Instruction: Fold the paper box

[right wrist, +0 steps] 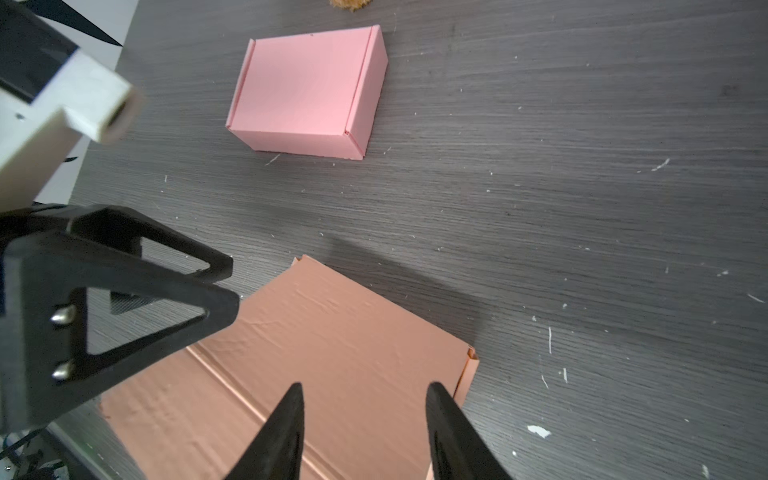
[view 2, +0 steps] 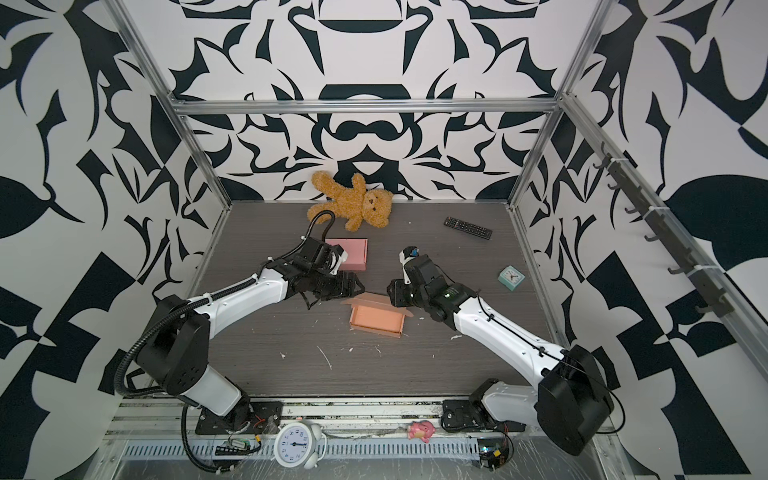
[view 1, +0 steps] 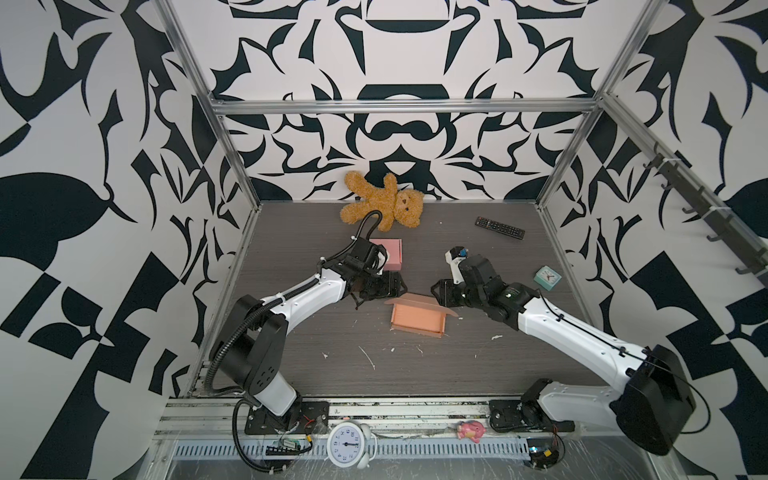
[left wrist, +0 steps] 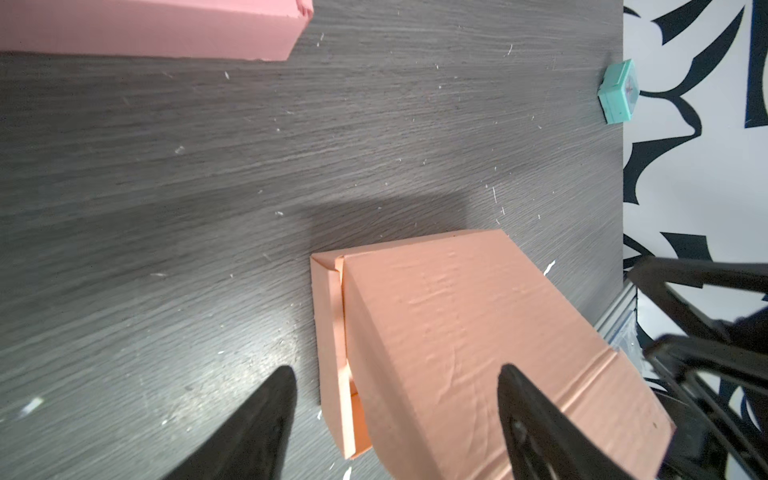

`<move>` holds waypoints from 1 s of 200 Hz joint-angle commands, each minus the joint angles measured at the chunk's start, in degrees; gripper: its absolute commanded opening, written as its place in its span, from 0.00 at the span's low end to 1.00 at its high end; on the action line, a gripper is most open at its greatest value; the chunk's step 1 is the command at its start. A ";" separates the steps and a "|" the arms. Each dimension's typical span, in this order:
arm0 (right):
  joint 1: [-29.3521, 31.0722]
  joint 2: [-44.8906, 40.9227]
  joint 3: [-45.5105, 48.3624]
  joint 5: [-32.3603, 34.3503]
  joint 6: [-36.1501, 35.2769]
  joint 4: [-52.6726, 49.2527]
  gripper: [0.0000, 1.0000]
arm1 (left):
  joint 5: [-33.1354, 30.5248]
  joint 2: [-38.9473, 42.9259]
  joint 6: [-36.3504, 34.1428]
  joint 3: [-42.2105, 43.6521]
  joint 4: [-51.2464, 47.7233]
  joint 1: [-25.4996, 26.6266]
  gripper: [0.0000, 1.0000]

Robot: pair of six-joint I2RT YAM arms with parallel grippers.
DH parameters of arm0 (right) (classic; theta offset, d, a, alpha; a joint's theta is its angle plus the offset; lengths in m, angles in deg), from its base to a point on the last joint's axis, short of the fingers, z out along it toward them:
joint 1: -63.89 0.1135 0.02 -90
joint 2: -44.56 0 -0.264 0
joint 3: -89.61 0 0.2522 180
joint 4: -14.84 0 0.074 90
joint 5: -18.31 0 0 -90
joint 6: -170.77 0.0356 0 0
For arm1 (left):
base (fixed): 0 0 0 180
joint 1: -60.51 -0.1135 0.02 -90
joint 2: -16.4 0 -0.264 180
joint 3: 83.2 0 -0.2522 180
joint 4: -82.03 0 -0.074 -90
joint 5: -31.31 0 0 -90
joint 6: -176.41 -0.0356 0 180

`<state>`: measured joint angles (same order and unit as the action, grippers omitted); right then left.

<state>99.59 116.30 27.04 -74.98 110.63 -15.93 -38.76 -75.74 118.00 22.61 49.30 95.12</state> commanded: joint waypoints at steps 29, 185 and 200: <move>-0.26 0.58 -0.08 -0.20 0.89 -0.41 0.49 | 1.99 -0.62 -0.33 2.71 1.64 -0.25 0.80; -0.26 1.51 8.10 -3.48 3.18 4.09 0.49 | 1.43 0.07 2.67 8.29 3.53 0.99 0.79; -0.21 1.72 8.71 -3.31 3.33 4.60 0.48 | 1.46 -0.28 2.77 8.64 3.89 1.07 0.77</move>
<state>99.55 117.79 34.49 -77.97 112.97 -13.29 -37.65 -76.13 120.12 29.67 52.82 95.90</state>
